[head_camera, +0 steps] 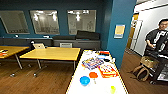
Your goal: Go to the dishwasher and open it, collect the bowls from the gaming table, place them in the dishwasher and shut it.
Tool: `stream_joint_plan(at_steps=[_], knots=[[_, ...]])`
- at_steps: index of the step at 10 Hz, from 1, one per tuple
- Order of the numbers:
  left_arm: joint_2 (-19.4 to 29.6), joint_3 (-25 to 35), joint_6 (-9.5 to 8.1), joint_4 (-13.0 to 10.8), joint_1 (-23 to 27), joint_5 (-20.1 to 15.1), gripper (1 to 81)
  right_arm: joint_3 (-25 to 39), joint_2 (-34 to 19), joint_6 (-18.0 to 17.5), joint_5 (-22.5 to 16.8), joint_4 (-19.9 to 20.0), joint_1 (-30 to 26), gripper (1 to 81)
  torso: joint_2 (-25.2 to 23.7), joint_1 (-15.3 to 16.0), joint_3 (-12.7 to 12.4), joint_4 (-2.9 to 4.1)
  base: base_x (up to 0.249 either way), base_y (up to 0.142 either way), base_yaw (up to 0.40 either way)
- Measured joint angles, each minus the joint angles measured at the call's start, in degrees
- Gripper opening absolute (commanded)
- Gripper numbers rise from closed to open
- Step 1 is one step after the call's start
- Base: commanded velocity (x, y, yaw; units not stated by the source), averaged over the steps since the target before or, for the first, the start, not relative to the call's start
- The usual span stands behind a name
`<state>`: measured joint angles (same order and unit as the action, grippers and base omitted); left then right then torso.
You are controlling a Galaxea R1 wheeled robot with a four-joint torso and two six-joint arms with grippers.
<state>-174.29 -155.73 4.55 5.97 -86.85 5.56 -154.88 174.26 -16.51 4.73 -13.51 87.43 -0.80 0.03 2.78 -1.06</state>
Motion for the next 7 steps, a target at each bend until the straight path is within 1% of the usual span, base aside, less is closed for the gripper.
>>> stream_joint_plan(at_steps=[5, 7], knots=[[0.0, 0.0, 0.02, 0.0, 0.1, 0.0, 81.1, -0.2, -0.1, -0.2, -0.2, 0.0, -0.1, 81.1, 0.0, 0.0, 0.0, 0.0, 0.097, 0.0, 0.0], [0.0, 0.0, 0.02, 0.0, 0.5, 0.3, 81.1, 0.1, -1.1, -0.2, 0.0, 0.0, -0.4, 81.1, 0.0, 0.1, 0.0, 0.0, 0.0, 0.0, 0.0]])
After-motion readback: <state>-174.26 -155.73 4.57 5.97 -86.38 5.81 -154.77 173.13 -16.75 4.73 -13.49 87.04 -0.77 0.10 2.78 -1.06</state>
